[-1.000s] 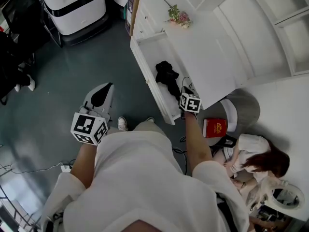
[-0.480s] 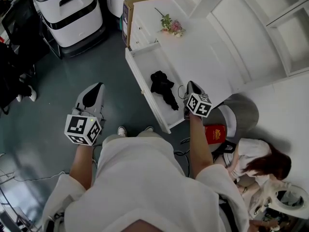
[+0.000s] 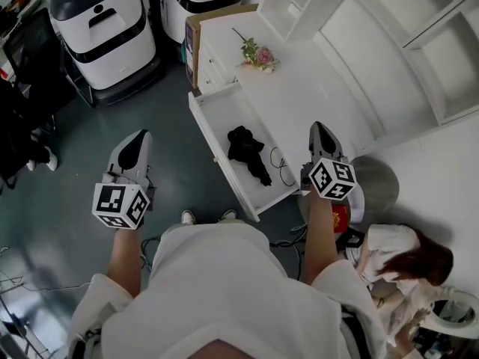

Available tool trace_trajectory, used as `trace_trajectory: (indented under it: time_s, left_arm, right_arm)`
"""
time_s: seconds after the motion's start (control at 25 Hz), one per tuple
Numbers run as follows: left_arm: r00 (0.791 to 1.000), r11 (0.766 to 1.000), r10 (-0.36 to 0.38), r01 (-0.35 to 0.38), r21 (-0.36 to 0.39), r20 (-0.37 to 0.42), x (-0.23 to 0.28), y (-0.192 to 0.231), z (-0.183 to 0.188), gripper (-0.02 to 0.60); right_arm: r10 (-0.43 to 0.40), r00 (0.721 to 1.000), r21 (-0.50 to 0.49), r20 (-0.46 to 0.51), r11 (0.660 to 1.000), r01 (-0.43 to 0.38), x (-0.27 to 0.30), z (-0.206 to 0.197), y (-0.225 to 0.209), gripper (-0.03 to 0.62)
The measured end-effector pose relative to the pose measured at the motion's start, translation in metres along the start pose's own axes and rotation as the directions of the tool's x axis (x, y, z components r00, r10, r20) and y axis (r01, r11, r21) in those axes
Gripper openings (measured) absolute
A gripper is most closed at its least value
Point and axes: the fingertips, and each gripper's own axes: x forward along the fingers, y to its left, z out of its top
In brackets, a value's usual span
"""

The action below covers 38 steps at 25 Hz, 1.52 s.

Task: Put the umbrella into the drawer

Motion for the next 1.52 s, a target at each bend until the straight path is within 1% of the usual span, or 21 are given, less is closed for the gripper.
trace_trajectory:
  time_s: [0.16, 0.36, 0.48, 0.64, 0.76, 0.88, 1.04, 1.24, 1.52]
  left_arm:
    - [0.999, 0.999, 0.039, -0.041, 0.030, 0.038, -0.003, 0.012, 0.018, 0.014]
    - [0.994, 0.995, 0.085, -0.088, 0.042, 0.071, -0.013, 0.032, 0.032, 0.014]
    - [0.991, 0.994, 0.095, -0.100, 0.048, 0.097, -0.017, 0.037, 0.040, 0.014]
    - [0.987, 0.994, 0.098, -0.104, 0.043, 0.131, -0.017, 0.042, 0.055, 0.014]
    - [0.985, 0.992, 0.100, -0.109, 0.056, 0.144, -0.019, 0.048, 0.061, 0.014]
    - [0.983, 0.991, 0.111, -0.120, 0.054, 0.148, -0.023, 0.053, 0.062, 0.014]
    - [0.983, 0.992, 0.117, -0.123, 0.038, 0.142, -0.025, 0.060, 0.060, 0.014]
    - [0.987, 0.995, 0.080, -0.087, 0.048, 0.139, -0.022, 0.060, 0.060, 0.014]
    - [0.990, 0.998, 0.046, -0.051, 0.038, 0.135, -0.016, 0.056, 0.058, 0.014]
  right_arm:
    - [0.035, 0.996, -0.040, 0.080, 0.999, -0.032, -0.010, 0.033, 0.014, -0.002]
    - [0.053, 0.983, -0.042, 0.174, 0.998, -0.047, -0.033, 0.066, 0.031, -0.002]
    - [0.053, 0.971, -0.057, 0.231, 0.998, -0.041, -0.052, 0.086, 0.039, -0.002]
    - [0.033, 0.955, -0.104, 0.294, 0.995, -0.002, -0.076, 0.106, 0.046, -0.002]
    - [0.011, 0.952, -0.111, 0.305, 0.994, 0.024, -0.091, 0.112, 0.050, -0.002]
    - [-0.003, 0.950, -0.115, 0.313, 0.993, 0.041, -0.098, 0.114, 0.054, -0.002]
    - [0.003, 0.952, -0.115, 0.306, 0.993, 0.034, -0.090, 0.108, 0.066, -0.002]
    - [0.012, 0.957, -0.111, 0.288, 0.994, 0.021, -0.085, 0.100, 0.084, -0.002]
    - [-0.013, 0.959, -0.111, 0.282, 0.993, 0.046, -0.097, 0.096, 0.090, -0.002]
